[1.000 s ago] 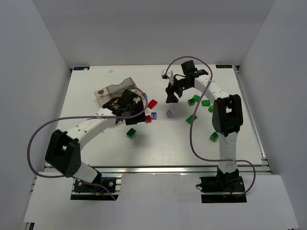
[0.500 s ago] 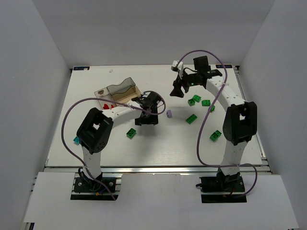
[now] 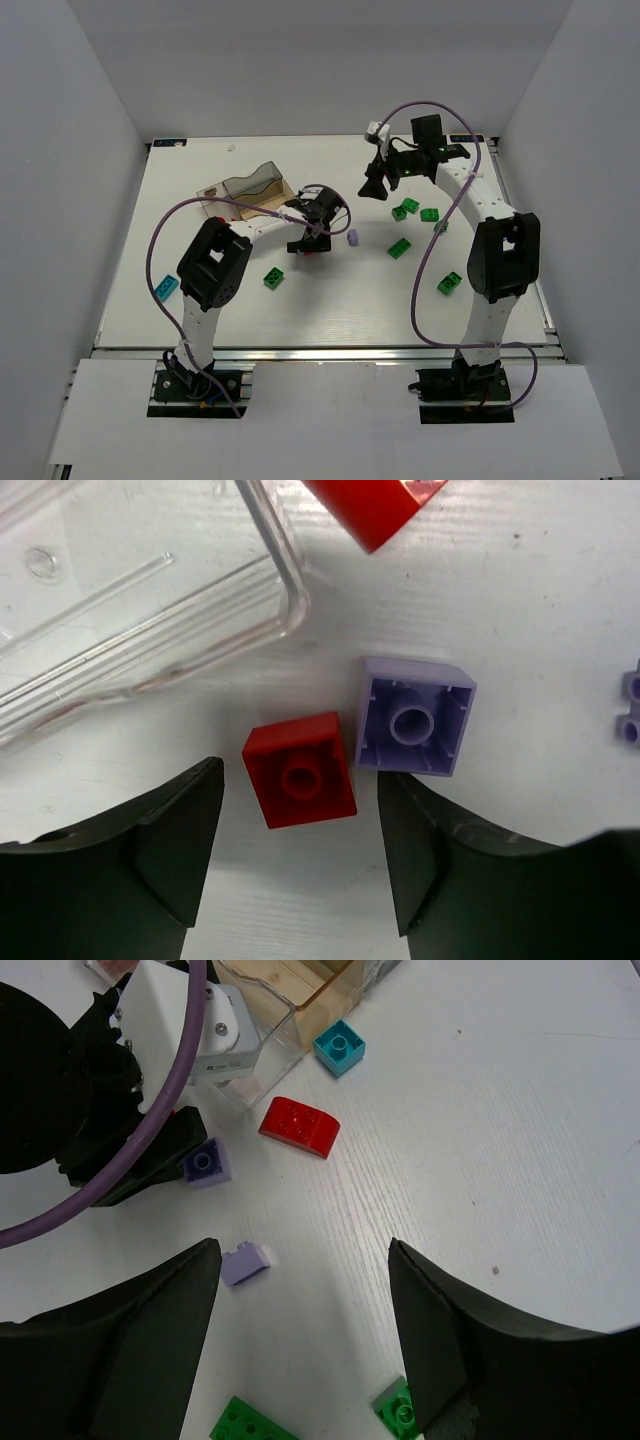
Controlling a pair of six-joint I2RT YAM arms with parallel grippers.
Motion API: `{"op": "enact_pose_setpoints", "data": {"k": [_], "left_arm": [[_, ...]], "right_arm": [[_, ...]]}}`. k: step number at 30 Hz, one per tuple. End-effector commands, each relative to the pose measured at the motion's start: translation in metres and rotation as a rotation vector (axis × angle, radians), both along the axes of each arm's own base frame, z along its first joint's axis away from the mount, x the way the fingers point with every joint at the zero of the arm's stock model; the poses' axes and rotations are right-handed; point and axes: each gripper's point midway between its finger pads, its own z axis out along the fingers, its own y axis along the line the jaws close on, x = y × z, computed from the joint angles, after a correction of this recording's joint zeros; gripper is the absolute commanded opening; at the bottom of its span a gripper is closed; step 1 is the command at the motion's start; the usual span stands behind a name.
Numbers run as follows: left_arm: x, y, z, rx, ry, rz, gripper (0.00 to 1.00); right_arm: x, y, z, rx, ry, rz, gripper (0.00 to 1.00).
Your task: Sort the legos into containers by color
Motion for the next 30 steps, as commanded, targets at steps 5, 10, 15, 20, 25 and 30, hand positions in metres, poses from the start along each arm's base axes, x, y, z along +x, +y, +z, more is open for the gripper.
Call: {"op": "enact_pose_setpoints", "data": {"k": [5, 10, 15, 20, 25, 30], "left_arm": [[0.017, 0.001, 0.007, 0.028, -0.068, 0.028, 0.59], [0.014, -0.003, 0.016, -0.017, -0.076, 0.016, 0.27], [0.003, -0.024, 0.057, -0.173, -0.116, -0.052, 0.04], [-0.008, -0.022, 0.118, -0.350, -0.209, -0.084, 0.00], [-0.001, 0.049, 0.162, -0.262, -0.330, 0.095, 0.00], [0.003, 0.133, 0.148, -0.117, -0.318, 0.303, 0.00]], "right_arm": [[-0.005, -0.002, 0.021, 0.047, -0.009, 0.007, 0.73], [-0.008, -0.004, 0.016, 0.037, -0.004, 0.016, 0.73], [-0.014, -0.004, 0.008, 0.016, -0.004, 0.050, 0.72], [-0.031, -0.001, -0.012, -0.019, -0.032, 0.164, 0.69], [-0.041, 0.006, -0.028, -0.018, -0.105, 0.281, 0.73], [-0.034, 0.020, -0.028, -0.005, -0.108, 0.323, 0.75]]}}
